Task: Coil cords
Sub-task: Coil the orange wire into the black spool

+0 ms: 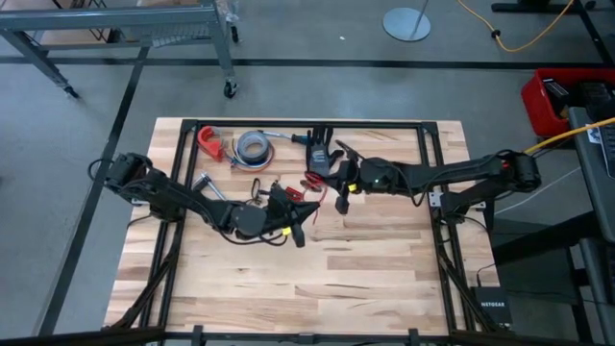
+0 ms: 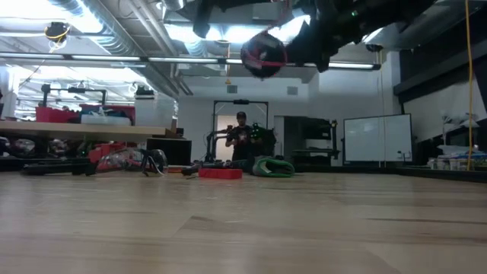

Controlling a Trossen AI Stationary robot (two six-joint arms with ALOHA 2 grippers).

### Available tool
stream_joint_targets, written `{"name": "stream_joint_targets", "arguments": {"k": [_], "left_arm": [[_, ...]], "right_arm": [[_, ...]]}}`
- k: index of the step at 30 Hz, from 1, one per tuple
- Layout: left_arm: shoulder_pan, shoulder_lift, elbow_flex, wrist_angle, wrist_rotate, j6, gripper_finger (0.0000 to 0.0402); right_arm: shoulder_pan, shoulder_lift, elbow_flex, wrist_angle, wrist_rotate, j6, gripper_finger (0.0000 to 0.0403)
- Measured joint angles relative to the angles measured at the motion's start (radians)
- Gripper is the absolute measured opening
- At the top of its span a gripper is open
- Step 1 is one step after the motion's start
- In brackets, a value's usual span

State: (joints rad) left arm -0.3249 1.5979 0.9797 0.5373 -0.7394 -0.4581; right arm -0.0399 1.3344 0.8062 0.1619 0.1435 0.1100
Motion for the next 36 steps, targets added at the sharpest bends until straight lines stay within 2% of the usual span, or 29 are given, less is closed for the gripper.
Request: {"name": "stream_joint_targets", "arguments": {"k": [7, 14, 23, 26, 31, 36], "left_arm": [[-0.03, -0.007, 0.012, -0.026, -0.024, 0.034, 0.0], [-0.081, -0.007, 0.012, -0.166, -0.204, -0.059, 0.0], [-0.133, -0.008, 0.012, -0.17, -0.408, -0.006, 0.0], [-0.149, -0.008, 0.012, -0.174, -0.443, -0.017, 0.0], [-0.181, -0.008, 0.012, -0.198, -0.446, -0.114, 0.0], [-0.215, -0.008, 0.012, -0.26, -0.512, -0.2, 0.0]], "right_arm": [[0.0, 0.003, 0.0, -0.105, 0.064, -0.008, 0.0003], [0.0, -0.013, 0.0, -0.104, 0.021, -0.012, 0.0003], [0.0, -0.022, 0.0, -0.105, -0.106, -0.009, 0.0003], [0.0, -0.022, 0.0, -0.105, -0.118, -0.009, 0.0003], [0.0, -0.023, 0.0, -0.104, -0.1, -0.01, 0.0003], [0.0, -0.023, 0.0, -0.103, -0.085, -0.01, 0.0003]]}}
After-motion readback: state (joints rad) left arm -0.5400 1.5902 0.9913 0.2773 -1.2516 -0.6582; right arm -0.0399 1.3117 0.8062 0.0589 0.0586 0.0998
